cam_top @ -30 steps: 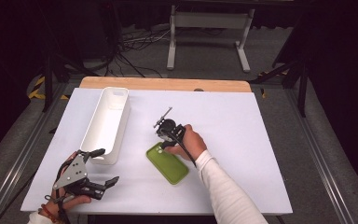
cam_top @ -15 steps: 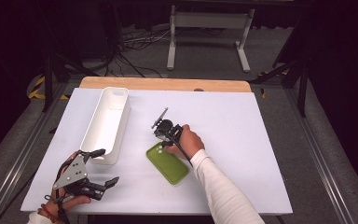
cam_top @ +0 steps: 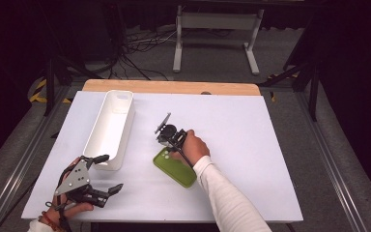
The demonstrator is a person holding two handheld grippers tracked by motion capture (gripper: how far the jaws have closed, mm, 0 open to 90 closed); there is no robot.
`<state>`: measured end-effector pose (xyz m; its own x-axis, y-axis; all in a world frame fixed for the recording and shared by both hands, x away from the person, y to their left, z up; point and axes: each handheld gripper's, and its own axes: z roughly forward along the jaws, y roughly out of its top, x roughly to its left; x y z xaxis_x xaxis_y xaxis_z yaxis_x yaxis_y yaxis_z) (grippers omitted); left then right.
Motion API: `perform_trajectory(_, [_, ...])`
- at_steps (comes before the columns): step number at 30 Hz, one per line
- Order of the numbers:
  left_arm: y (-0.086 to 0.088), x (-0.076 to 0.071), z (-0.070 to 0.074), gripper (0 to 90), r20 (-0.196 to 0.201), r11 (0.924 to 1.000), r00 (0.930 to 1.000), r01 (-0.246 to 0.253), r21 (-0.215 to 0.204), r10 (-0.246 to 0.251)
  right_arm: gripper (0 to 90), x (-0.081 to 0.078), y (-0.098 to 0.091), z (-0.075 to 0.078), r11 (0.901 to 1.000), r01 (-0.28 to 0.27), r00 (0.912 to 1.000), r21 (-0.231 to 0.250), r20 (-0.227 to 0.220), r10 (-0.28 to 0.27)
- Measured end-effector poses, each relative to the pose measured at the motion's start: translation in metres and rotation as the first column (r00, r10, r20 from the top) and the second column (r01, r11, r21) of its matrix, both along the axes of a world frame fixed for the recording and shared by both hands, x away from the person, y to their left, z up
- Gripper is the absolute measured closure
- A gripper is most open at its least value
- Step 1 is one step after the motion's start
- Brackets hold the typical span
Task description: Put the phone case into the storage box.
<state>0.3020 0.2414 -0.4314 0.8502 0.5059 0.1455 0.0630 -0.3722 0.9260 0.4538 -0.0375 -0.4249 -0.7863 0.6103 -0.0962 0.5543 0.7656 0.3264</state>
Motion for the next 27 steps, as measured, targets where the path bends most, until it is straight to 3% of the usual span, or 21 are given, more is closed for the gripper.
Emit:
perform_trajectory(5, [0.000,-0.001,0.000,3.8,-0.003,1.0000,1.0000,-0.002,-0.008,0.002,88.3,-0.002,-0.004,0.003,0.9995,0.004,0.9999,0.032,0.011,-0.005])
perform_trajectory(10, [0.000,0.000,0.001,4.0,-0.001,1.0000,1.0000,-0.001,-0.005,0.001,88.4,-0.004,-0.009,0.013,0.9968,0.021,0.9983,0.078,0.053,-0.025])
perform_trajectory(14, [-0.001,0.001,0.002,4.6,0.001,0.9994,0.9995,-0.032,-0.016,0.032,88.4,-0.008,-0.019,0.026,0.9864,0.038,0.9924,0.160,0.110,-0.056])
perform_trajectory(17, [-0.001,0.002,0.004,6.0,-0.004,0.9976,0.9982,-0.061,-0.033,0.061,88.4,-0.012,-0.026,0.036,0.9699,0.053,0.9814,0.238,0.167,-0.094])
perform_trajectory(19, [-0.002,0.003,0.005,6.8,-0.014,0.9961,0.9972,-0.074,-0.048,0.073,88.4,-0.016,-0.031,0.043,0.9581,0.062,0.9695,0.280,0.211,-0.124])
perform_trajectory(21, [-0.002,0.003,0.006,7.6,-0.015,0.9957,0.9971,-0.076,-0.053,0.075,88.4,-0.019,-0.036,0.048,0.9452,0.072,0.9609,0.318,0.232,-0.151])
perform_trajectory(22, [-0.003,0.004,0.008,7.6,-0.019,0.9950,0.9965,-0.083,-0.056,0.082,88.4,-0.019,-0.036,0.048,0.9452,0.072,0.9609,0.318,0.232,-0.151])
perform_trajectory(23, [-0.004,0.005,0.010,7.9,-0.013,0.9945,0.9965,-0.084,-0.063,0.083,88.4,-0.023,-0.042,0.053,0.9283,0.076,0.9465,0.364,0.266,-0.182])
perform_trajectory(27, [-0.008,0.007,0.016,8.1,-0.010,0.9937,0.9963,-0.086,-0.071,0.086,88.4,-0.028,-0.049,0.059,0.9083,0.071,0.9222,0.412,0.320,-0.218])
